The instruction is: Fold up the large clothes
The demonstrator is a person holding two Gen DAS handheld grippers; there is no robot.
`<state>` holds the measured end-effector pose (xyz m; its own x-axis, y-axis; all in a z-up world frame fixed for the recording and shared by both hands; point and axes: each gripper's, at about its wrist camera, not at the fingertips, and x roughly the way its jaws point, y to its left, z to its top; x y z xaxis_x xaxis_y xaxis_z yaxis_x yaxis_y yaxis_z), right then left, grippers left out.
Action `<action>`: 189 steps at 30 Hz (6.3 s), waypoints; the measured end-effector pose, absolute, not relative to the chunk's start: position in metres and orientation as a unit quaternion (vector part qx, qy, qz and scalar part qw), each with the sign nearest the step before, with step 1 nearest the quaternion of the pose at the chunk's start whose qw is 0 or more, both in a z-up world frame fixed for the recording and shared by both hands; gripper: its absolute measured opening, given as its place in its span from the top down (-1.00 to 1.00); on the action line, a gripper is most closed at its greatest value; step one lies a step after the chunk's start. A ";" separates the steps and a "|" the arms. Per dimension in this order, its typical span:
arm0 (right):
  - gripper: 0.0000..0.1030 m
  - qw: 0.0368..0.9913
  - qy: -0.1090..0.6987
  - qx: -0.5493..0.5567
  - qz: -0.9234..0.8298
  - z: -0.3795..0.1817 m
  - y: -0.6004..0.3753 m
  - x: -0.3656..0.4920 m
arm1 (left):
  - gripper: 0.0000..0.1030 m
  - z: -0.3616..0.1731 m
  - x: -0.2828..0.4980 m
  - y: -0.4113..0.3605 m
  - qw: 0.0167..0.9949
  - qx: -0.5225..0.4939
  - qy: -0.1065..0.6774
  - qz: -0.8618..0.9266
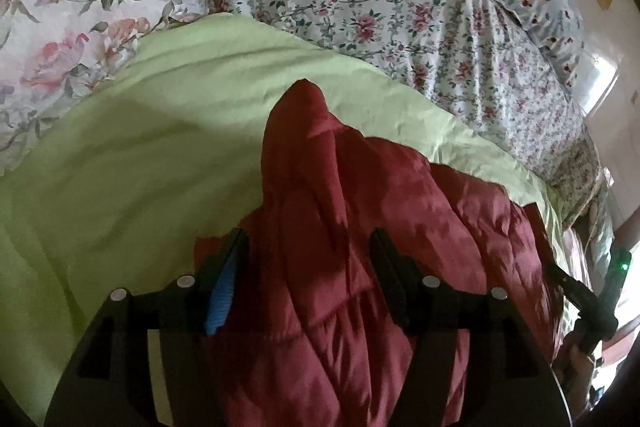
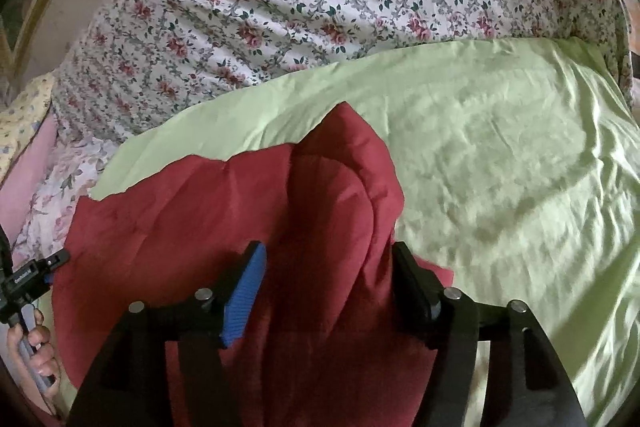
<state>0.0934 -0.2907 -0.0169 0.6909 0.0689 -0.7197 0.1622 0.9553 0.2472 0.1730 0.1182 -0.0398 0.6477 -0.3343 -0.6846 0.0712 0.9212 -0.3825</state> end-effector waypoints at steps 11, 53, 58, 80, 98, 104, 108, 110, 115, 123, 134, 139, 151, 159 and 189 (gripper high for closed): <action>-0.41 0.914 0.383 0.130 -0.028 -0.008 -0.287 0.032 | -0.39 -0.038 0.113 0.124 0.901 -0.145 0.394 -0.111; -0.75 0.916 0.397 -0.037 0.040 -0.029 -0.147 -0.031 | -0.64 -0.045 0.021 0.023 0.903 -0.019 0.406 -0.141; -0.86 0.911 0.408 -0.047 0.034 -0.037 -0.147 -0.013 | -0.67 -0.049 0.027 0.014 0.900 0.003 0.415 -0.130; -0.96 0.909 0.413 0.050 -0.023 -0.048 -0.220 0.033 | -1.00 -0.064 0.130 0.029 0.895 -0.004 0.443 -0.051; -0.96 0.913 0.403 0.041 0.054 -0.012 -0.192 0.040 | -1.00 -0.067 0.135 0.024 0.900 0.005 0.435 -0.034; -0.99 0.900 0.434 0.001 0.030 -0.042 -0.193 0.075 | -1.00 -0.068 0.131 0.024 0.904 0.007 0.427 -0.034; -0.99 0.908 0.417 0.037 0.013 -0.050 -0.213 0.079 | -1.00 -0.068 0.129 0.022 0.904 0.014 0.426 -0.034; -0.99 0.913 0.406 0.042 -0.004 -0.051 -0.217 0.077 | -1.00 -0.067 0.129 0.022 0.904 0.013 0.426 -0.031; -0.99 0.913 0.402 0.066 -0.025 -0.053 -0.230 0.078 | -1.00 -0.066 0.124 0.018 0.904 0.014 0.428 -0.008; -0.99 0.913 0.402 0.069 -0.016 -0.051 -0.234 0.073 | -1.00 -0.050 0.092 0.012 0.904 0.024 0.425 0.021; -1.00 0.916 0.392 0.084 0.028 -0.050 -0.244 0.061 | -1.00 -0.038 0.071 -0.012 0.901 0.034 0.431 0.002; -0.99 0.919 0.382 0.093 0.041 -0.046 -0.248 0.054 | -1.00 -0.056 0.078 -0.019 0.894 0.032 0.447 0.012; -1.00 0.927 0.353 0.106 0.062 -0.014 -0.253 0.017 | -1.00 -0.057 0.059 -0.003 0.903 0.014 0.429 -0.002; -1.00 0.930 0.359 0.070 0.041 -0.033 -0.222 -0.021 | -1.00 -0.056 0.043 0.010 0.907 0.015 0.421 -0.024; -1.00 0.909 0.416 0.025 -0.014 -0.057 -0.182 0.020 | -1.00 -0.052 0.054 0.017 0.908 0.017 0.413 -0.074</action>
<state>0.0197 -0.1816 -0.0573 0.6543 -0.0036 -0.7562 0.0459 0.9983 0.0350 0.0537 0.0167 -0.0517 0.6487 -0.1197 -0.7516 0.1478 0.9886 -0.0299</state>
